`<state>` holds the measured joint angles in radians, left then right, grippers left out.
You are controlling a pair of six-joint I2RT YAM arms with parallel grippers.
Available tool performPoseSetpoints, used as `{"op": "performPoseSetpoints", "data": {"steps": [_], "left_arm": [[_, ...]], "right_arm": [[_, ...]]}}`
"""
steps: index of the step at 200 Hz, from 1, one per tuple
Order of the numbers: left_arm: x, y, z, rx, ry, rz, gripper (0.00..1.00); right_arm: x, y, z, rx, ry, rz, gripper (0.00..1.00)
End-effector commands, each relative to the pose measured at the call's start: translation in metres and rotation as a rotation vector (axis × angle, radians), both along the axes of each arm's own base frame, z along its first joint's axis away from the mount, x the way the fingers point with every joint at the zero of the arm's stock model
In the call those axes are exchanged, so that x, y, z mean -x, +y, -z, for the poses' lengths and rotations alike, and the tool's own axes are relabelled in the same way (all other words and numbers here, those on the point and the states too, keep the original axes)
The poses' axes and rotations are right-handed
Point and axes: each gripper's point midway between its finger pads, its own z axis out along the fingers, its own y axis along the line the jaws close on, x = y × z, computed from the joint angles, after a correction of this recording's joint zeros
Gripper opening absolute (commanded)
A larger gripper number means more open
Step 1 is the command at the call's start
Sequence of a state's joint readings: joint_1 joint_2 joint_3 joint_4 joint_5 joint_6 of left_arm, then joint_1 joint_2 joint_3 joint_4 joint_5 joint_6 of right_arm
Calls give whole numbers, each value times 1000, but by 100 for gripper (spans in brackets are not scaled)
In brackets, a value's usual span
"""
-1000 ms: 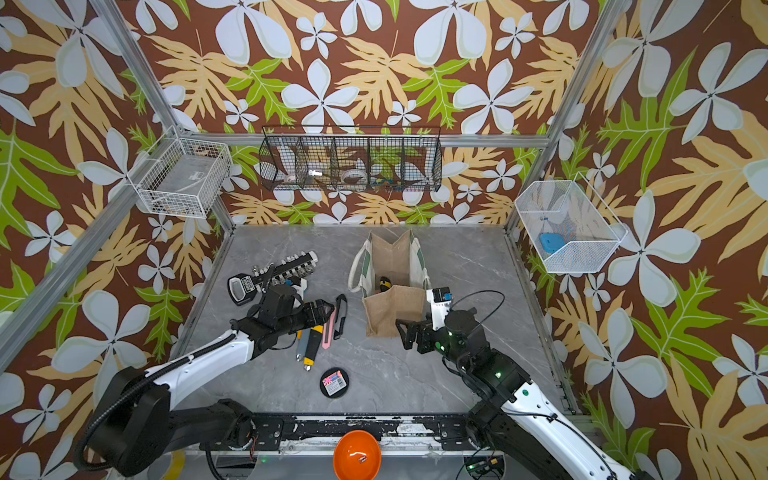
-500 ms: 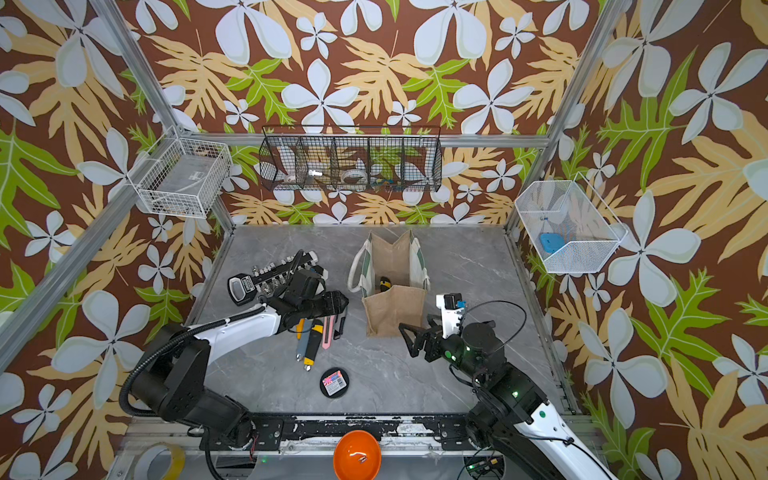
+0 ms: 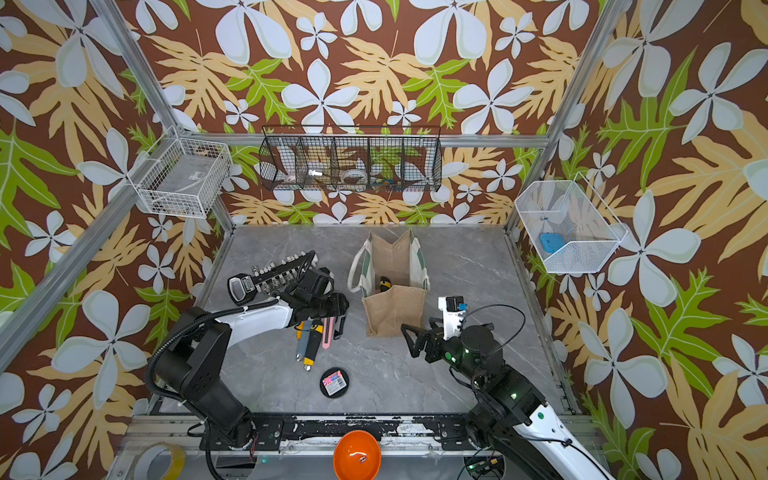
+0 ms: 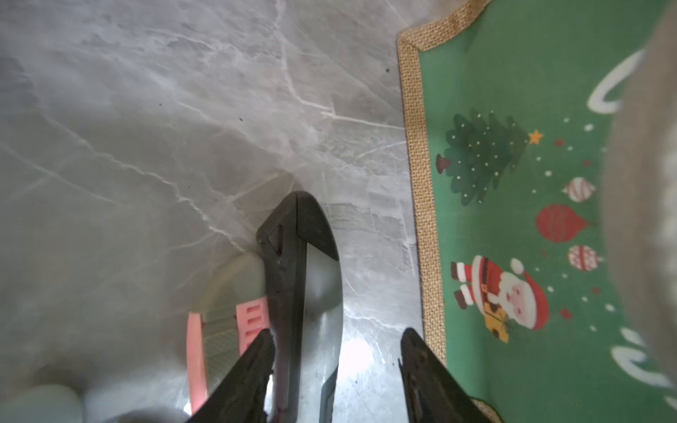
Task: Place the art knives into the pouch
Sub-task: Pick up the utility knife at the center of the board.
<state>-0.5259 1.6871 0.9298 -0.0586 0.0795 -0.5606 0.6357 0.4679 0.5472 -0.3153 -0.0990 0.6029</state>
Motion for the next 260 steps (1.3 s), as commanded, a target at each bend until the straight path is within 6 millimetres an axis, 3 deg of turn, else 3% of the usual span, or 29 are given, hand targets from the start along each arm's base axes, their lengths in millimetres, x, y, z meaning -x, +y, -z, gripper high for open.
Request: {"op": "performPoseSetpoints", "data": {"steps": [1,133,260], "left_arm": [[-2,2,2,-34,-7,0,55],[-3,-13,14,-141,-8,33,50],[-7,-13,30,-196,15,38,51]], "right_arm": [[-3,-4,-3,-15,-6,35,99],[-4,-15,2,-7,6,95,99],[-7,-16,3,0,8,105,99]]}}
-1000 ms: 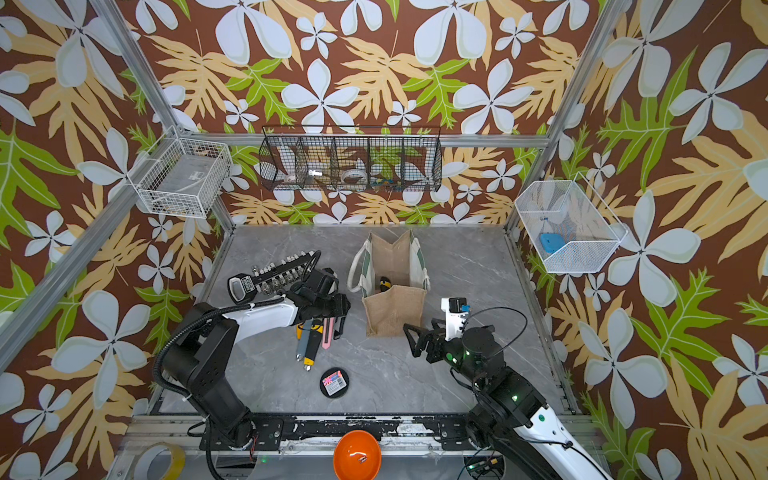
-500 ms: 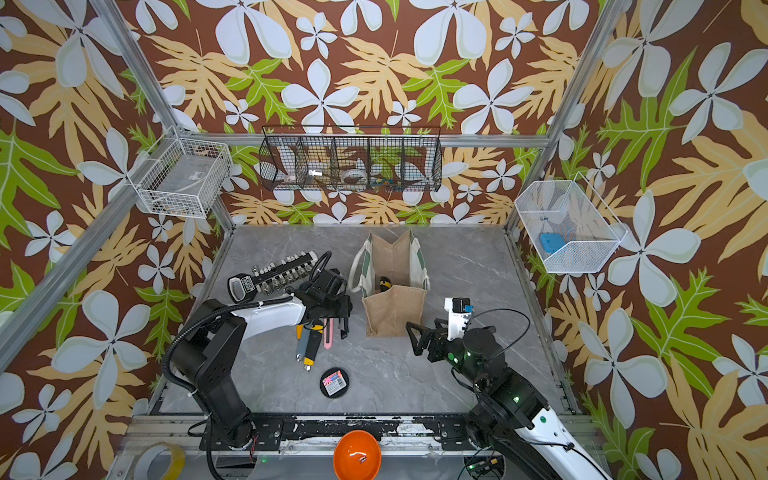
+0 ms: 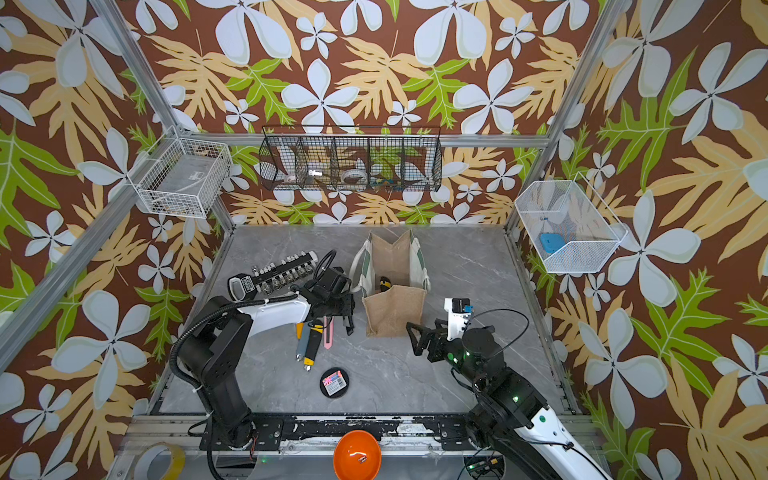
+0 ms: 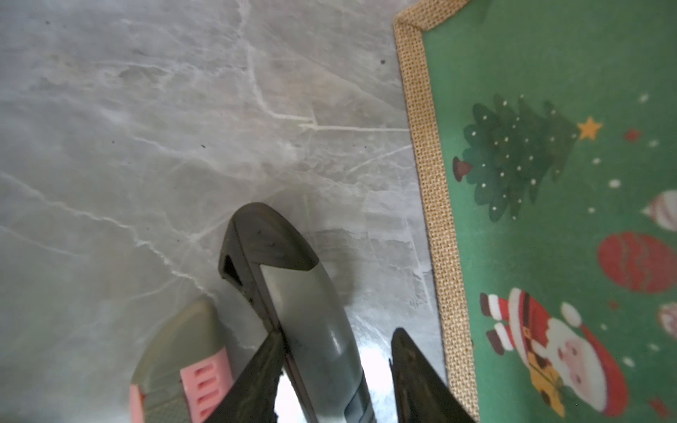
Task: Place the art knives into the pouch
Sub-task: Pick up the utility knife at the center of the board.
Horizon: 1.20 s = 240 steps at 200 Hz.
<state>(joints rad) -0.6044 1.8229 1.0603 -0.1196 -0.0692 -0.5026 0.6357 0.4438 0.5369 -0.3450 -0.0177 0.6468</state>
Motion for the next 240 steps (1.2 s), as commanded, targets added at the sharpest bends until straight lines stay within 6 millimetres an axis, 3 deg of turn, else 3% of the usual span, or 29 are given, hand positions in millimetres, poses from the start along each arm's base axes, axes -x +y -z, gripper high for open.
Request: {"op": "performPoseSetpoints", "data": {"steps": [1,173,240], "left_arm": [[6,5,13,-31,42,-2,51],[3,22,31,-134,104,-91,58],[-4,23,28,-160,91,-88,60]], "right_arm": [[-2,-2,-3,3,-15,14,99],[-2,-6,-7,25,-27,26,99],[-2,-7,-4,34,-27,27,99]]}}
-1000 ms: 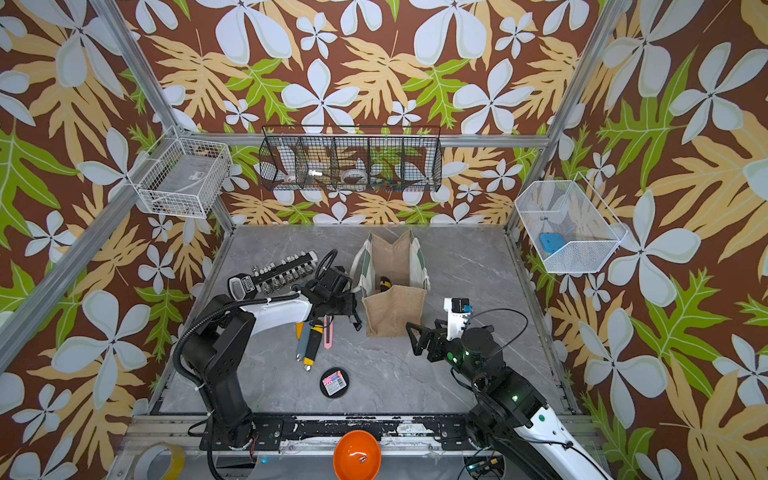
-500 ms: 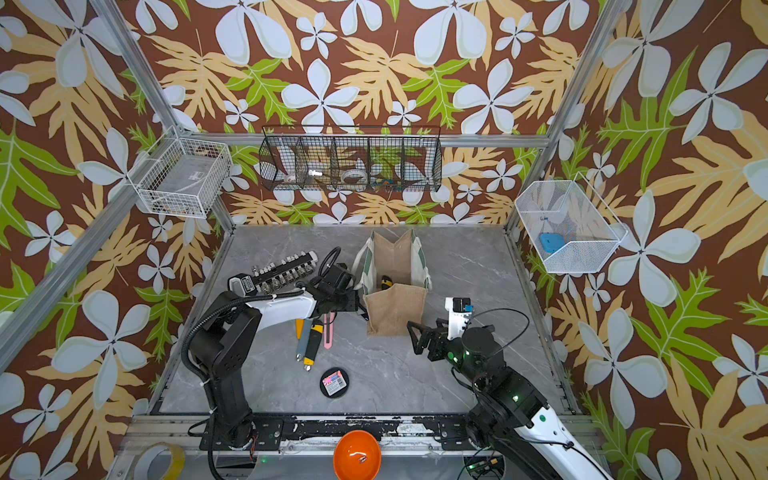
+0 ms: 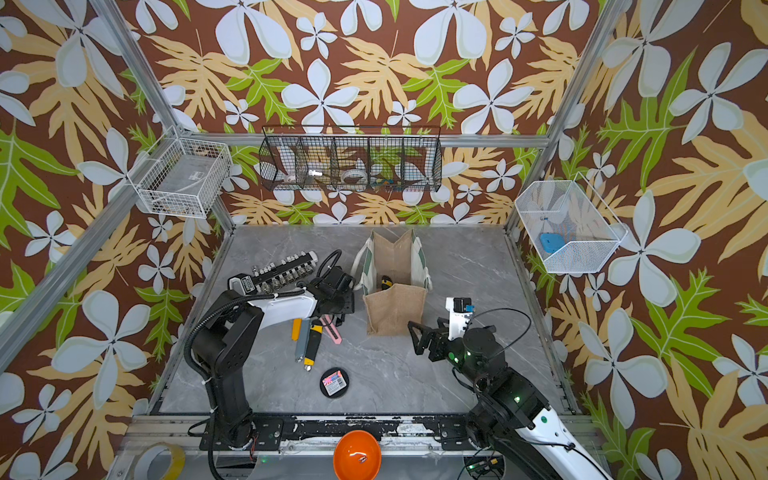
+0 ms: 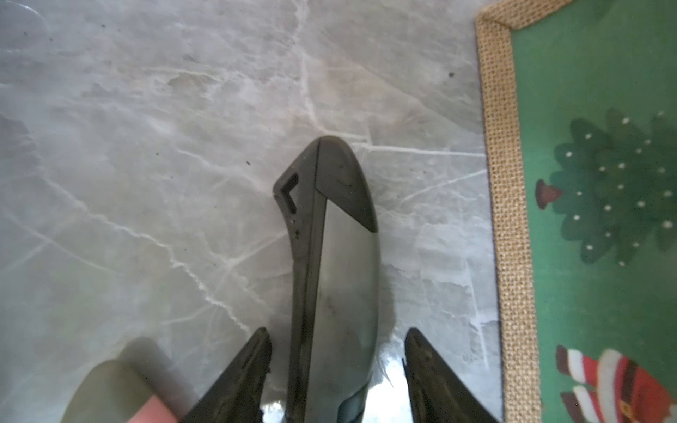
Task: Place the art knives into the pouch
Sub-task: Pick up the utility knife at the center of the board.
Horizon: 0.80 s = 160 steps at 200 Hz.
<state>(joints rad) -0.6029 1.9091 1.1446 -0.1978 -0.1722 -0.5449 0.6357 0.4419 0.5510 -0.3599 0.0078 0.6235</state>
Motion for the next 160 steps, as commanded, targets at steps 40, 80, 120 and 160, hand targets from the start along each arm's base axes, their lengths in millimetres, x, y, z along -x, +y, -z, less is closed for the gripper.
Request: {"op": "performPoseSetpoints", "data": {"steps": [40,80,120,160], "left_arm": [[-4,7,8,-69,56,13,58],[-11,6,12,-80,57,27,47],[-8,6,22,-90,77,41,40],[-10,5,14,-81,61,42,31]], "right_arm": [[1,-4,-3,3,-15,15,99],[3,-6,-4,-4,-19,19,99],[2,-7,-5,-6,-20,23,99],[2,-5,-8,-11,-25,20,99]]}}
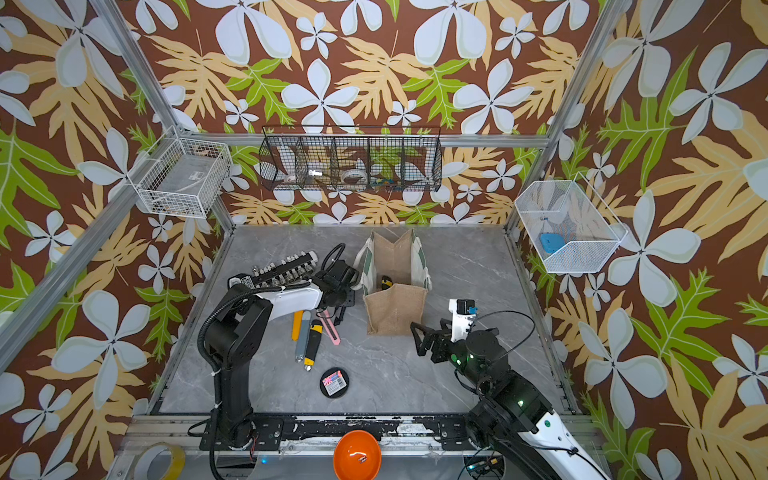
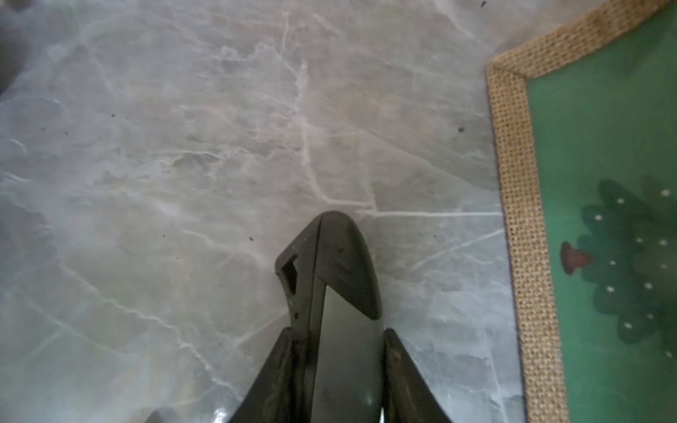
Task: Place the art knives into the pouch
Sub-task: Pick up the utility knife at the center of the board.
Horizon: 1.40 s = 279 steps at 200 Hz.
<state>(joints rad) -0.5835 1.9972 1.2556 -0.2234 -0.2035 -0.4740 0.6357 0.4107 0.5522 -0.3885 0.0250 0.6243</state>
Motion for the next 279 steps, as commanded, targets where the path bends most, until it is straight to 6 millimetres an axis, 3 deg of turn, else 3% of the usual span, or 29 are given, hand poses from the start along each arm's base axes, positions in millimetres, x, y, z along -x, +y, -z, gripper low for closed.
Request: {"op": "performPoseSetpoints", "data": {"steps": [1,64,138,179,222,247,279], "left_arm": [[17,6,11,-22,82,14,31],[9,7,-28,22,-45,2,25],[11,14,-68,49,-125,-13,25],[13,31,-92,2,-177,-52,25],[16,44,-117,-33,-217,-74,25],[17,46,-141,-20,-246,-81,25],[20,39,-190,71,-314,-66,24]], "right_arm": [[-2,1,-8,-14,-21,3,99],[-7,6,-18,-39,-37,3,99],[-18,10,-51,-73,-136,9,99],[-21,13,-57,-63,-147,3,99],[-24,13,-51,-66,-132,16,99],[-23,13,-51,-73,-132,13,99],[-23,14,-53,-77,-140,8,99]]}}
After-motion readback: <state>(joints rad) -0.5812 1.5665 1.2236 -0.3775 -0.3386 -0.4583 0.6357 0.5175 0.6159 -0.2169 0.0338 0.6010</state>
